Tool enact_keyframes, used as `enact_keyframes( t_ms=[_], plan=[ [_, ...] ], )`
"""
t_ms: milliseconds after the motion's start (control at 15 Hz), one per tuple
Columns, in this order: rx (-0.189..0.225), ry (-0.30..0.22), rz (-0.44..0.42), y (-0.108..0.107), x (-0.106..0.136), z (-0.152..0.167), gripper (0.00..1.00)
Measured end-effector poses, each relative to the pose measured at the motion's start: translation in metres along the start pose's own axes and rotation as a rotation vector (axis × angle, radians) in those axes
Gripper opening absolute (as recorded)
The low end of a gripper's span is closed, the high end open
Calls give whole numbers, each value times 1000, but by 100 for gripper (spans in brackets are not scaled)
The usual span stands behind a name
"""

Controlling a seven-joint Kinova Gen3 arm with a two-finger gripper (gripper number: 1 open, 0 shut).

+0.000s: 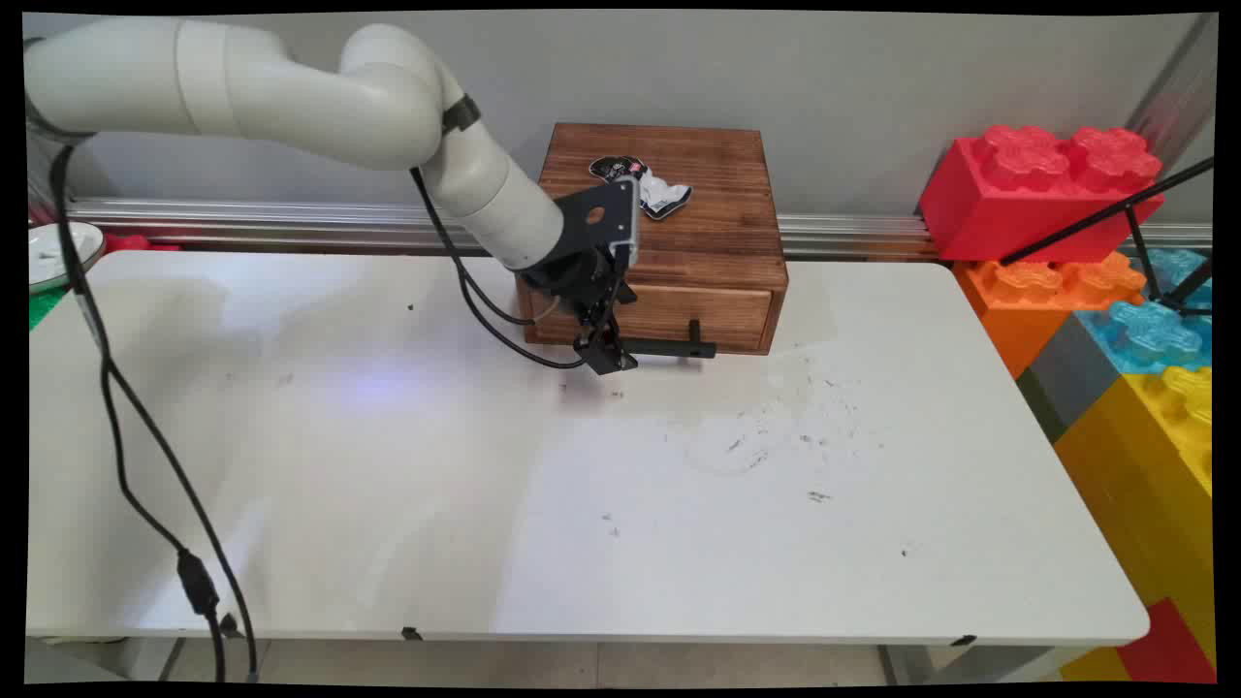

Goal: Open the drawer

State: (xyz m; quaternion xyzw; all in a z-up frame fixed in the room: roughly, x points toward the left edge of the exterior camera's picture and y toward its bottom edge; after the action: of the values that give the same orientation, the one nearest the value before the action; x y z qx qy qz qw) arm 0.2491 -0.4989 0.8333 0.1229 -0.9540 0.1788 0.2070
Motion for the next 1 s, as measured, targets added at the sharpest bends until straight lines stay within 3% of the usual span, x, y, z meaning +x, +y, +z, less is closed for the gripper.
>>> enact_keyframes(
  t_ms=[400, 1000],
  plan=[
    [-51, -21, 57, -4, 9, 18, 100],
    [-78, -62, 94, -4, 12, 46, 100]
  ],
)
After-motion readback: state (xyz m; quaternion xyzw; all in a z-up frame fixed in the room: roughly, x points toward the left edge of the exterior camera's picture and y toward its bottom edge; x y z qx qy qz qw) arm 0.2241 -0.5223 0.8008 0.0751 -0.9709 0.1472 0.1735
